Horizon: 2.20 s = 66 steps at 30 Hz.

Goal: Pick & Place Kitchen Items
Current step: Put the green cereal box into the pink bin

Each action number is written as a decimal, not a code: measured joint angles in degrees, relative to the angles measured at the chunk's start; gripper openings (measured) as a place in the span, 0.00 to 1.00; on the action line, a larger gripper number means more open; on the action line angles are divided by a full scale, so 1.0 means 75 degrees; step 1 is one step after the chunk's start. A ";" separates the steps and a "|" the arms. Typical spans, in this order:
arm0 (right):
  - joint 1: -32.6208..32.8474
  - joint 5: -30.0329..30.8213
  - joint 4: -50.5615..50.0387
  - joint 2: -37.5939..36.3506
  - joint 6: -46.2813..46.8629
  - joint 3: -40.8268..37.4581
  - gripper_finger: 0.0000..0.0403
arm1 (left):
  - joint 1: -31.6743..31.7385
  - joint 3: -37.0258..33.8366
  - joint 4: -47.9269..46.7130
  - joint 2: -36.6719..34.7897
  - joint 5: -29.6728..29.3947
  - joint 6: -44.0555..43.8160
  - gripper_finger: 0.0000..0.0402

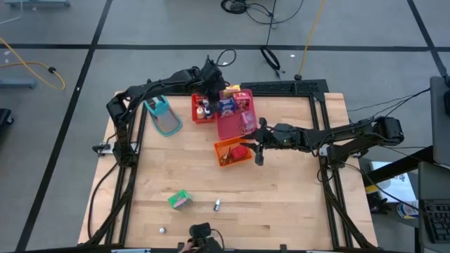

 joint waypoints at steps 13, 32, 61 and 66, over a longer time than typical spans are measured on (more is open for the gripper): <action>0.0000 0.0001 -0.0008 0.0000 -0.0020 0.0000 0.23 | -0.0763 0.0003 -0.1316 -0.1907 0.1047 -0.1178 0.30; 0.0000 0.0003 -0.0008 0.0000 -0.0020 0.0000 0.23 | -0.3641 0.0003 -0.3197 -0.3201 0.1103 -0.2658 0.30; 0.0000 -0.0009 -0.0182 0.0000 -0.0020 0.0000 0.23 | -0.8385 -0.0919 -0.4436 -0.3198 -0.1385 -0.9354 0.30; 0.0000 -0.0015 -0.0290 0.0000 -0.0020 0.0000 0.23 | -0.9030 -0.1659 -0.4121 -0.3190 -0.1349 -1.0794 0.30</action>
